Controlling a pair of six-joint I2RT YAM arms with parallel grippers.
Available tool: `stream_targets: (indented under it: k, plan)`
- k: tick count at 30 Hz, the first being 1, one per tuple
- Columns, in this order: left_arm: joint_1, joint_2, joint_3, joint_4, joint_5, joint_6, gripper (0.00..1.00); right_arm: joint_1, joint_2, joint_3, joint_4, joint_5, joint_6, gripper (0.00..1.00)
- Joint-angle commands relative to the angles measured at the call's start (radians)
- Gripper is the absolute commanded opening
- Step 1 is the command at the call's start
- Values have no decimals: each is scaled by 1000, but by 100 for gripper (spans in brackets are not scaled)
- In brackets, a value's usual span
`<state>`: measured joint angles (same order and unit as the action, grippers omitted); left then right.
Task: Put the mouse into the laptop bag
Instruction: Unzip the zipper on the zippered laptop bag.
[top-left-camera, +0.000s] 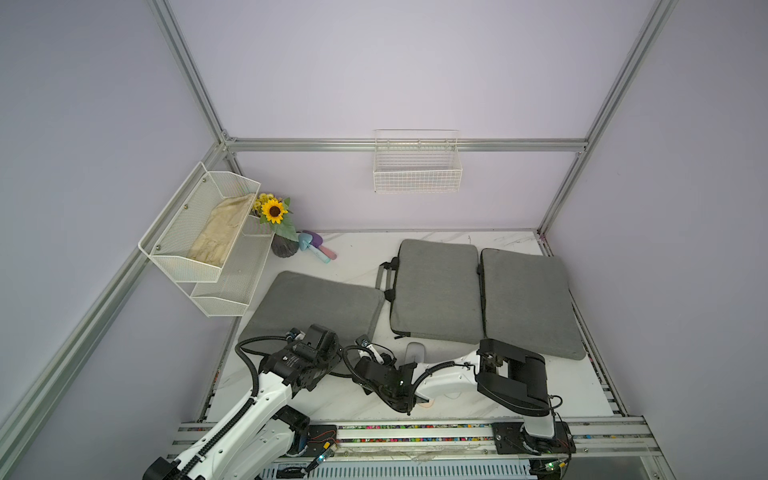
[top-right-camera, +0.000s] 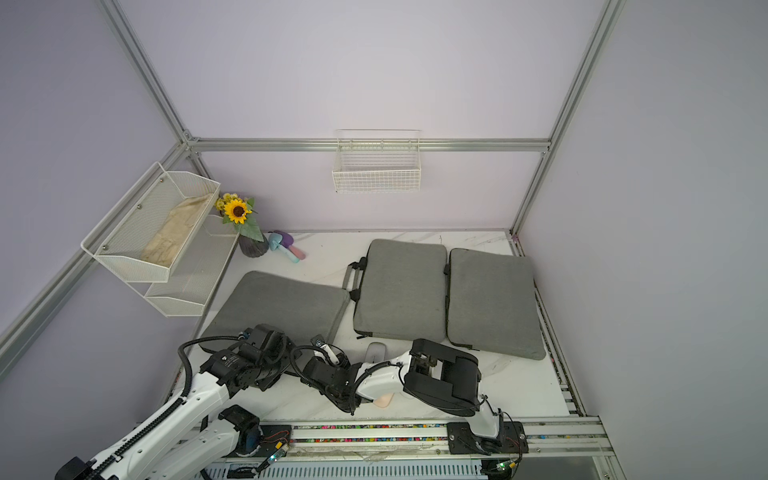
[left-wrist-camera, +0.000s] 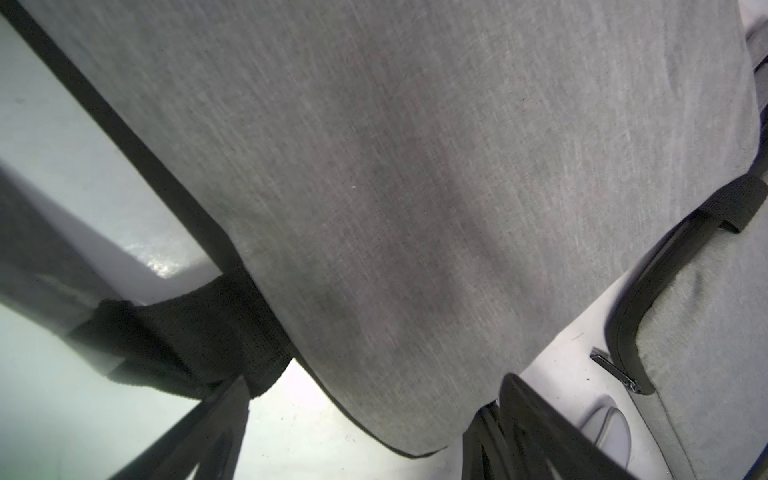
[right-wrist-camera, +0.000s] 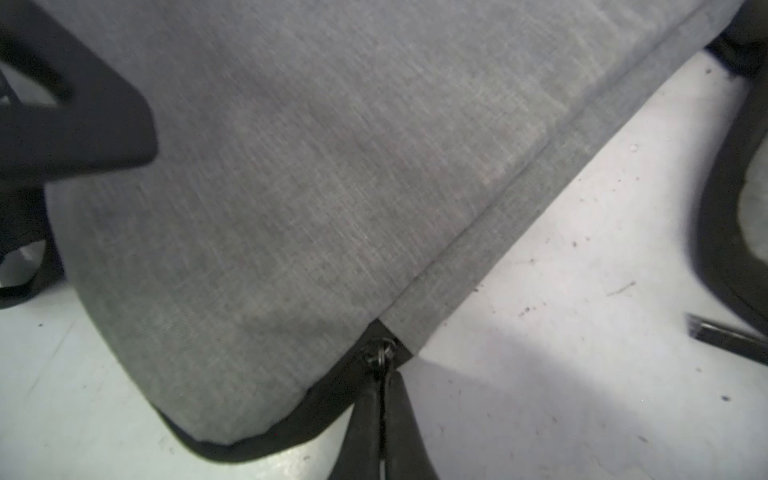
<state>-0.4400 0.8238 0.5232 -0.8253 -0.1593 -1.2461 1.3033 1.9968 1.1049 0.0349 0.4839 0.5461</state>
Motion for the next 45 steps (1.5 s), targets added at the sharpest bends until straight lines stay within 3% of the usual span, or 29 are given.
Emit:
stream_targets:
  k: [1, 8, 11, 13, 16, 19, 24, 29, 31, 35, 37, 42, 45]
  plan:
    - [-6, -3, -37, 26, 9, -20, 93, -3, -13, -36, -25, -29, 12, 0]
    - [-36, 0, -87, 122, 37, -59, 88, -37, -96, -106, 88, -167, -21, 0]
    - [-51, 27, -124, 211, 52, -85, 82, -47, -122, -127, 132, -214, -39, 0]
    - [-61, 59, -135, 263, 41, -102, 69, -47, -135, -134, 155, -246, -66, 0]
    - [-63, 112, -118, 295, 4, -129, 39, -37, -142, -141, 183, -303, -93, 0]
    - [-63, 147, -90, 328, -29, -149, 27, -11, -145, -140, 184, -307, -106, 0]
    - [-71, 210, -35, 383, -6, -156, 19, 11, -136, -122, 199, -345, -89, 0]
    - [-91, 252, 0, 395, -5, -170, 18, 13, -88, -89, 231, -389, -64, 0]
    - [-91, 248, 3, 394, -3, -169, 23, 13, -76, -81, 241, -386, -54, 0]
    - [-92, 200, -11, 384, -4, -161, 71, 5, -76, -63, 209, -332, -5, 0]
    - [-92, 157, -6, 338, -32, -151, 84, -27, -84, -62, 186, -321, 25, 0]
    - [-84, 50, 35, 176, -177, -69, 98, -173, -94, -35, 122, -325, 74, 0]
    - [-38, 17, 51, 135, -187, -2, 100, -241, -69, 39, 73, -287, 57, 0]
